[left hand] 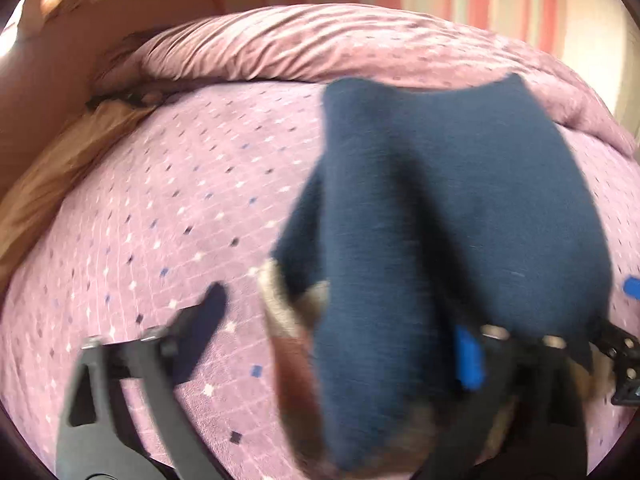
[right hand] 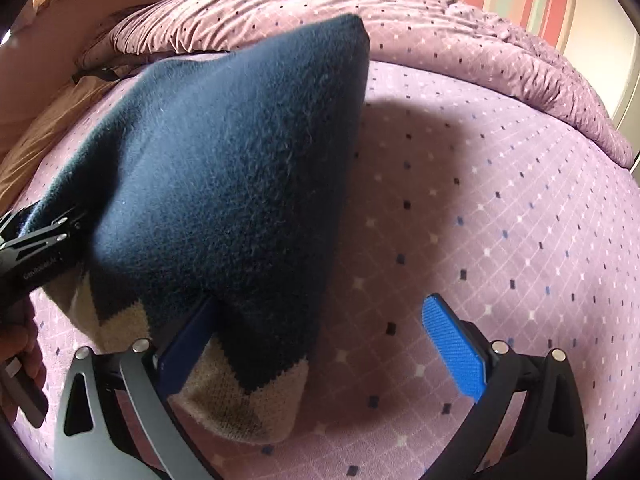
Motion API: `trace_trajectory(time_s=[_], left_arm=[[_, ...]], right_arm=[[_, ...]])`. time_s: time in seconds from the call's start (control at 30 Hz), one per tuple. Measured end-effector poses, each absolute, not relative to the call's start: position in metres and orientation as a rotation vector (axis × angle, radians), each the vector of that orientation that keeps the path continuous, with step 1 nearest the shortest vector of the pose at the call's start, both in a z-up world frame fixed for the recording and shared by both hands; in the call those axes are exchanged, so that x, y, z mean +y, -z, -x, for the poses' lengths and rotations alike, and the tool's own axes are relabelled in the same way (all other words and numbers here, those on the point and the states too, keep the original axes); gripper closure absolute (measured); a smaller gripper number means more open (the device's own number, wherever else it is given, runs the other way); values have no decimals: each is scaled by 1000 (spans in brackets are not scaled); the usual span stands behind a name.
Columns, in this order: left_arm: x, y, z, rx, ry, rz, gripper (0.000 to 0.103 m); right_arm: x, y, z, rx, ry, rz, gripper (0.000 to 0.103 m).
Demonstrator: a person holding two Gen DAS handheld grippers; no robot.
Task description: Fold small clothes
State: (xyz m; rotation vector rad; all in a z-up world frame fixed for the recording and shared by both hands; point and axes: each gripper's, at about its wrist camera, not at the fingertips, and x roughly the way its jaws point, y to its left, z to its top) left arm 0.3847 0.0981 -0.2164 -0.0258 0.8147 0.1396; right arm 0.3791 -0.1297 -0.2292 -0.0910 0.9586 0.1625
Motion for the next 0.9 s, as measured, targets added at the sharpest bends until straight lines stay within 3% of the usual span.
trace_trajectory(time_s=[0.2,0.53,0.9], left_arm=[[90,213,-381,773,-141,-40,3],[91,183,-366,704,-100,-64,3],[103,215,-387,799,-59,-52,3]], right_arm=[[-124,233,-377,934,-158,141,2],[-128,155,-416,824,-123,46,2],[-108,190,-474,995,-65,110,2]])
